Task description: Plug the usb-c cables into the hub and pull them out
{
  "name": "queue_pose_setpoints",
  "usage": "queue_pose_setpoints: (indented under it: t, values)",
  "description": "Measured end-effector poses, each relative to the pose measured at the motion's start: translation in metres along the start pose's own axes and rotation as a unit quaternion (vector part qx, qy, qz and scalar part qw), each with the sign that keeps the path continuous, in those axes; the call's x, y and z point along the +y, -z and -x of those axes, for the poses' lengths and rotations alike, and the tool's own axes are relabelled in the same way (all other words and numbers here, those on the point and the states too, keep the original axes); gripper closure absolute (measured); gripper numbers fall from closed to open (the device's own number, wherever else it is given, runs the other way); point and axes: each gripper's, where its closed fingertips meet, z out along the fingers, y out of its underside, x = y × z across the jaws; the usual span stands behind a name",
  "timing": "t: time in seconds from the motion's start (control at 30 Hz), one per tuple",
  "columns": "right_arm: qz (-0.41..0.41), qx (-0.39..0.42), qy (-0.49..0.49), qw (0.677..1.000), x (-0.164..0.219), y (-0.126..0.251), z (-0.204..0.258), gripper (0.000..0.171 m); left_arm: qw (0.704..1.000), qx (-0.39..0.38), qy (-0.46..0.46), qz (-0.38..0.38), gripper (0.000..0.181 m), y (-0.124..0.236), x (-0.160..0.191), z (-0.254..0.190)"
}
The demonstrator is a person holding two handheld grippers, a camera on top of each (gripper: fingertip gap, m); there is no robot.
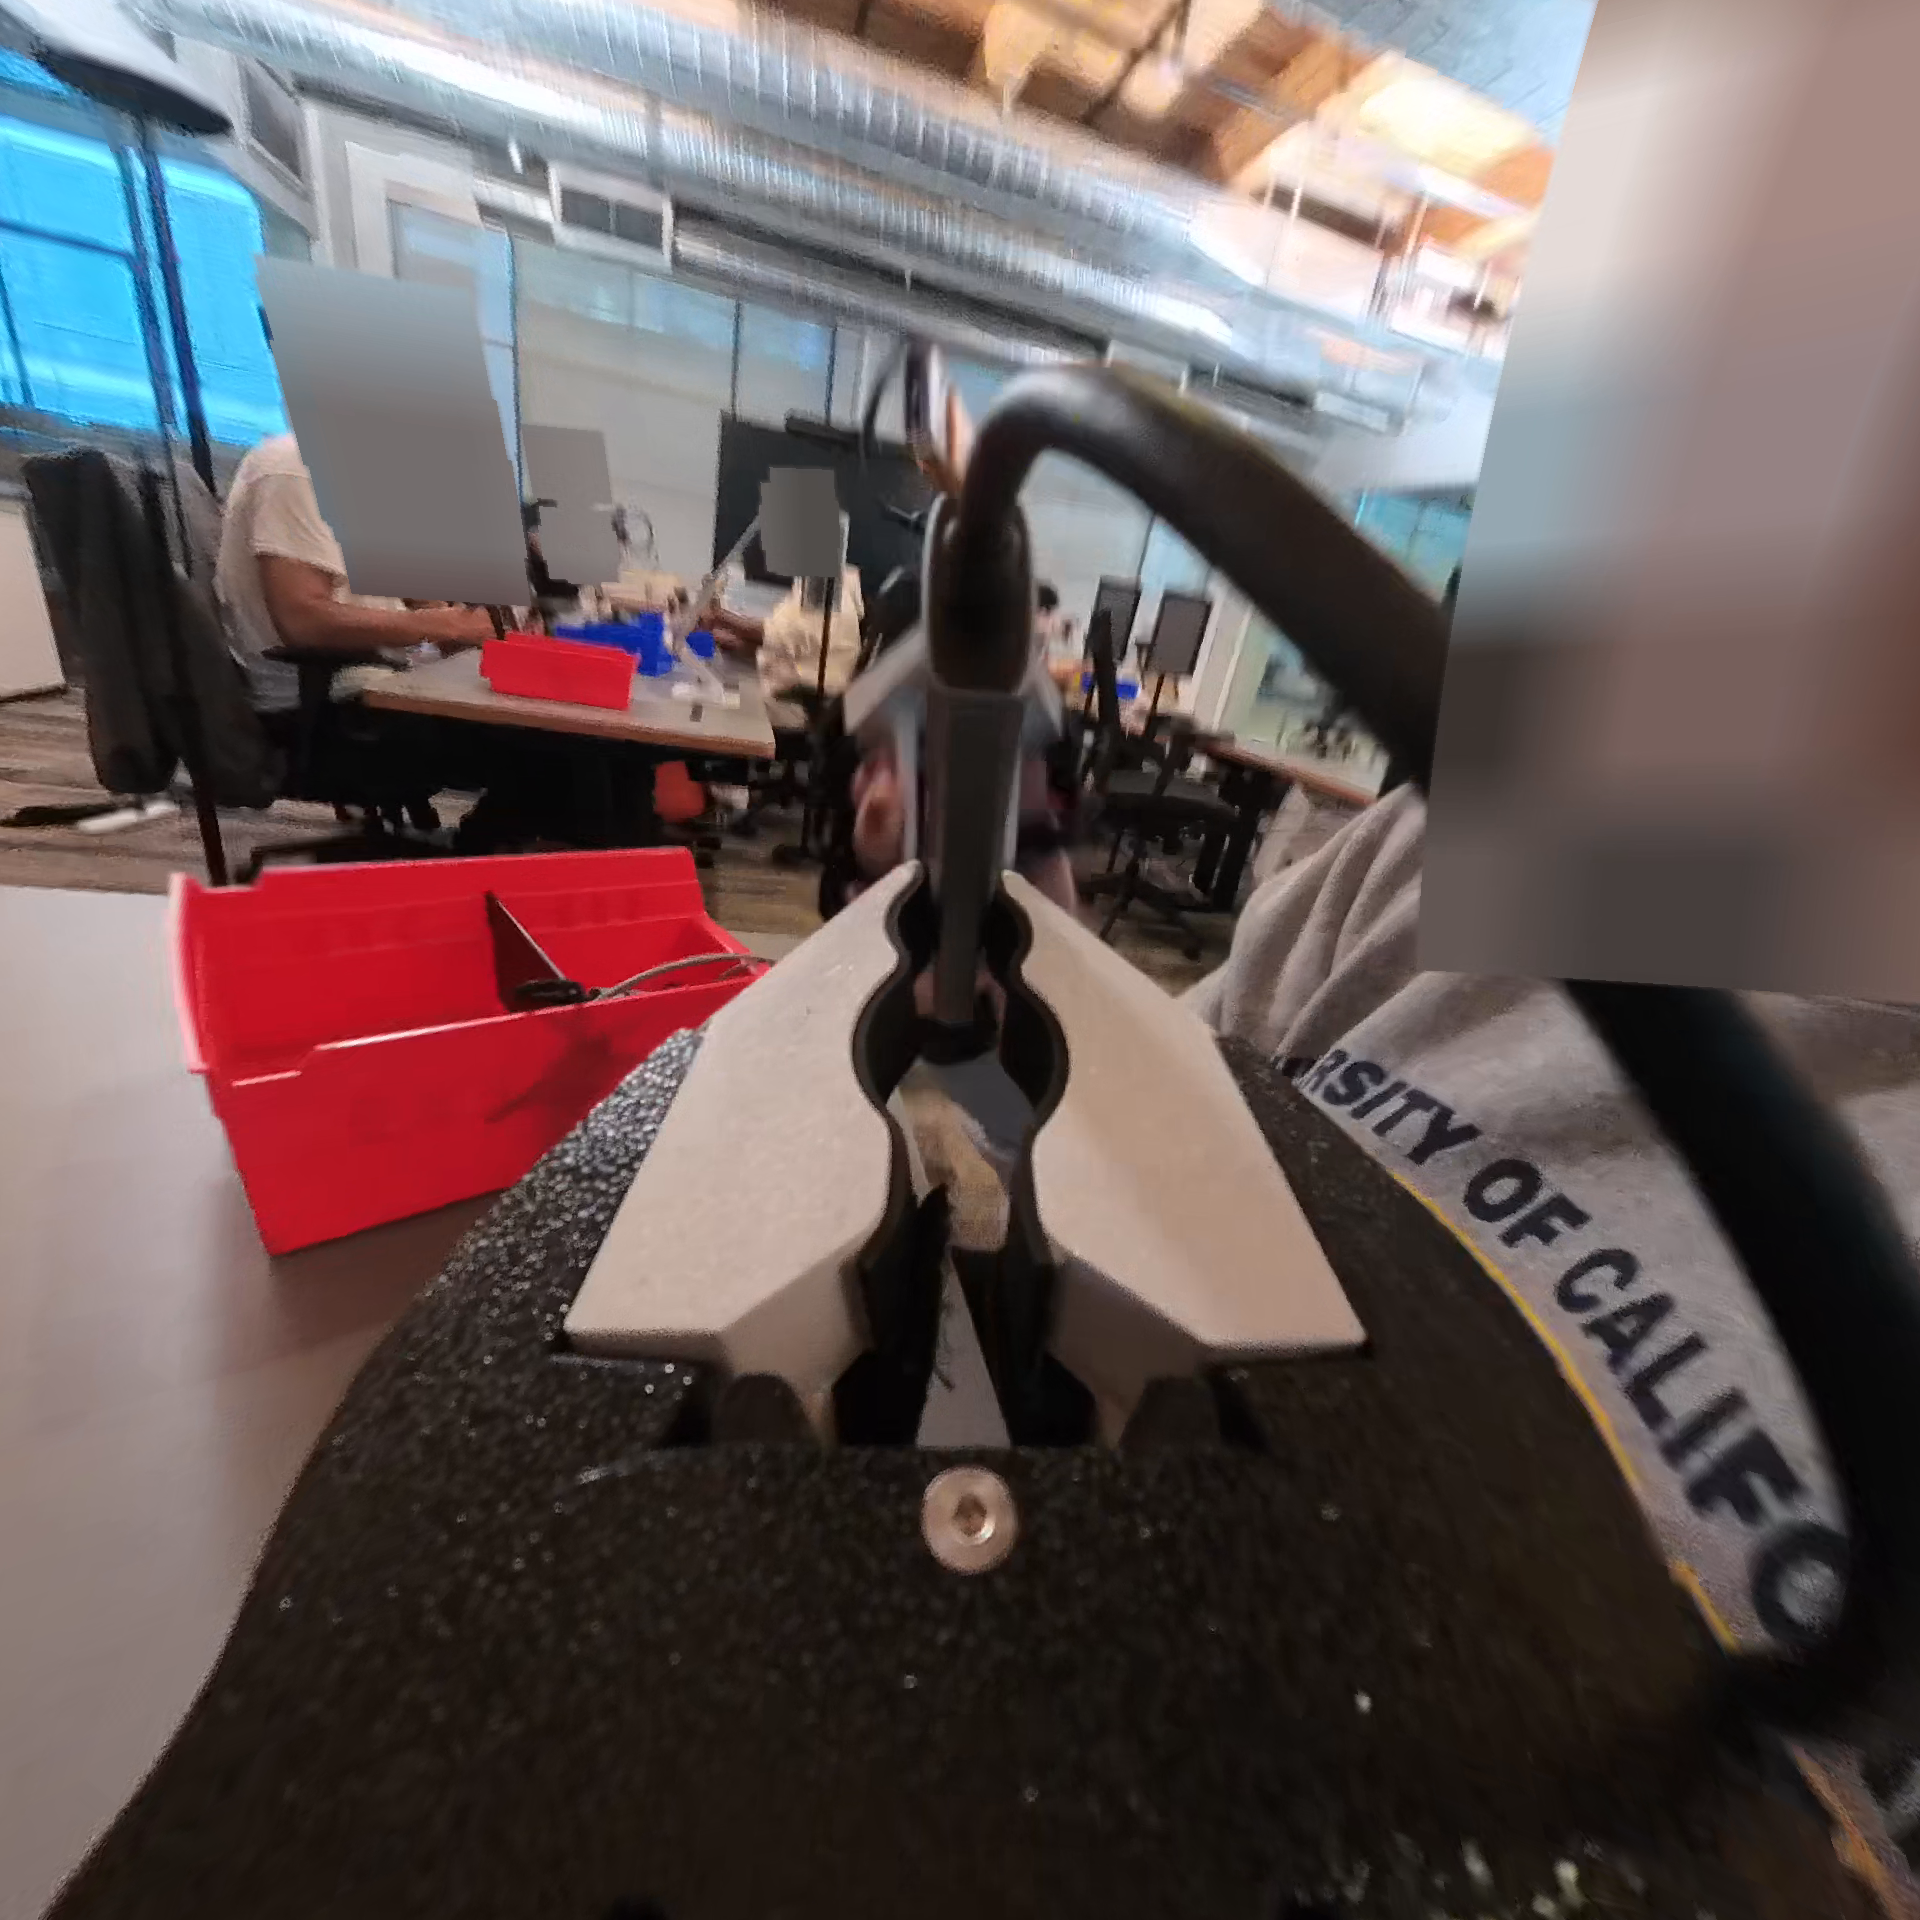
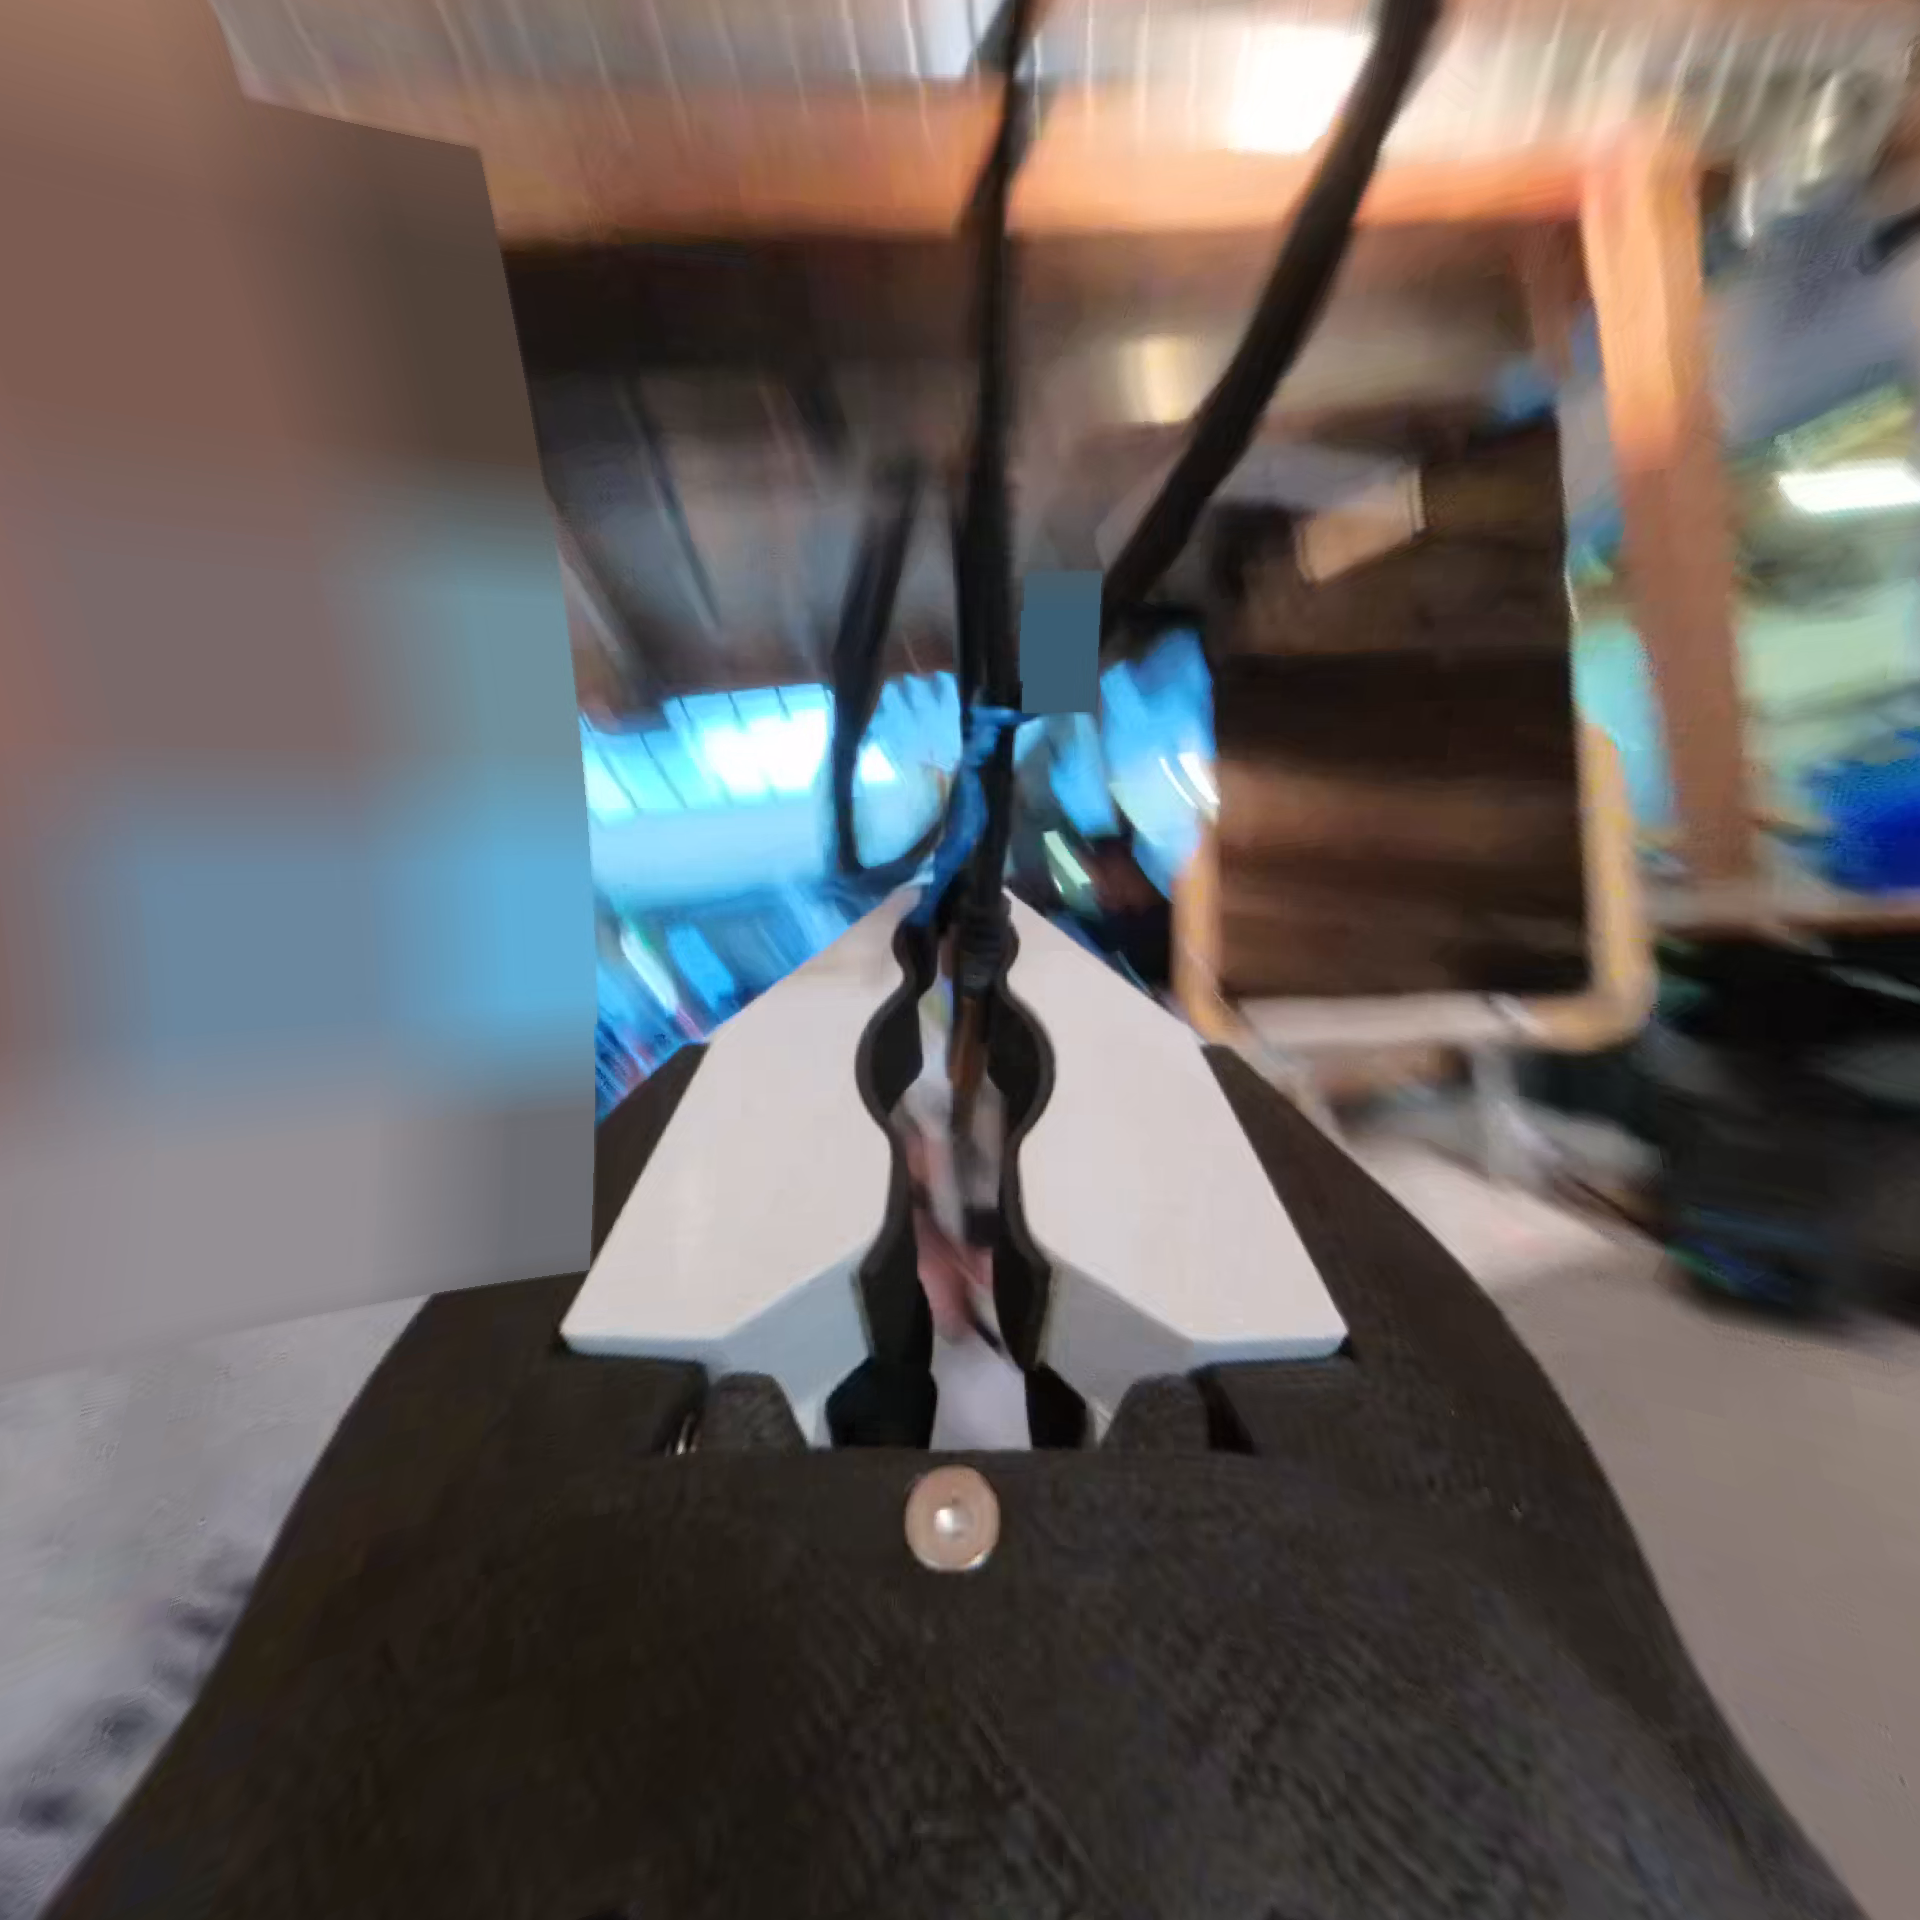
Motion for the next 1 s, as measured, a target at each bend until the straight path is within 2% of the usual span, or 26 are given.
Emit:
queue_pose_setpoints:
  t: [0.03,0.07,0.1,0.13,0.2,0.27,0.3,0.37,0.43,0.5,0.57,0.6,0.63,0.7,0.73,0.8,0.83,0.87,0.9,0.93,0.97,1.0]
  values:
    - [-0.086,-0.028,-0.052,0.995,-0.047,0.029,0.001,0.168,0.999,0.001,0.016,-0.045,0.173,0.021,-0.01,0.002]
    - [-0.129,0.006,-0.025,0.991,-0.076,0.054,-0.006,0.168,0.993,-0.003,0.045,-0.105,0.174,0.048,-0.023,0.006]
    - [-0.099,0.074,0.042,0.991,-0.08,0.066,-0.015,0.167,0.988,-0.022,0.058,-0.143,0.174,0.07,-0.027,0.011]
    - [-0.062,0.118,0.088,0.987,-0.078,0.069,-0.017,0.167,0.987,-0.059,0.051,-0.143,0.174,0.084,-0.023,0.018]
    - [0.005,0.168,0.124,0.978,-0.069,0.072,-0.025,0.167,0.987,-0.102,0.036,-0.115,0.173,0.088,-0.012,0.022]
    - [0.102,0.268,0.168,0.943,-0.057,0.092,-0.059,0.167,0.988,-0.122,0.028,-0.089,0.173,0.078,-0.007,0.025]
    - [0.163,0.329,0.183,0.912,-0.05,0.112,-0.079,0.167,0.989,-0.129,0.022,-0.072,0.173,0.071,-0.003,0.027]
    - [0.282,0.454,0.206,0.82,-0.042,0.165,-0.112,0.167,0.989,-0.144,0.011,-0.04,0.173,0.058,0.005,0.03]
    - [0.403,0.549,0.167,0.713,-0.028,0.228,-0.128,0.167,0.989,-0.145,0.006,-0.016,0.173,0.044,0.014,0.032]
    - [0.478,0.605,0.099,0.629,-0.012,0.281,-0.131,0.167,0.989,-0.145,0.007,-0.01,0.173,0.034,0.019,0.036]
    - [0.52,0.625,0.064,0.578,-0.001,0.313,-0.136,0.166,0.991,-0.13,0.019,-0.015,0.173,0.023,0.021,0.039]
    - [0.532,0.627,0.053,0.566,0.005,0.323,-0.141,0.166,0.992,-0.125,0.025,-0.021,0.173,0.018,0.022,0.041]
    - [0.539,0.625,0.037,0.564,0.012,0.328,-0.144,0.157,0.992,-0.121,0.03,-0.027,0.173,0.014,0.023,0.043]
    - [0.537,0.629,0.023,0.562,0.018,0.329,-0.143,0.109,0.991,-0.12,0.039,-0.035,0.173,0.006,0.024,0.048]
    - [0.528,0.637,0.041,0.56,0.012,0.327,-0.142,0.096,0.991,-0.12,0.042,-0.041,0.173,0.004,0.025,0.05]
    - [0.493,0.646,0.086,0.576,-0.005,0.311,-0.136,0.091,0.99,-0.119,0.047,-0.056,0.173,0.001,0.023,0.052]
    - [0.463,0.636,0.11,0.607,-0.013,0.292,-0.132,0.092,0.99,-0.119,0.047,-0.066,0.173,0.0,0.022,0.052]
    - [0.424,0.603,0.129,0.663,-0.017,0.261,-0.127,0.099,0.989,-0.114,0.046,-0.077,0.173,0.0,0.019,0.051]
    - [0.379,0.537,0.141,0.74,-0.016,0.217,-0.116,0.111,0.989,-0.109,0.043,-0.09,0.173,-0.001,0.017,0.05]
    - [0.329,0.441,0.143,0.823,-0.012,0.167,-0.095,0.124,0.989,-0.103,0.041,-0.098,0.173,-0.003,0.015,0.049]
    - [0.283,0.334,0.134,0.889,-0.006,0.12,-0.068,0.134,0.99,-0.093,0.04,-0.101,0.173,-0.006,0.015,0.046]
    - [0.251,0.255,0.117,0.926,0.0,0.088,-0.045,0.14,0.991,-0.085,0.04,-0.099,0.173,-0.009,0.016,0.044]
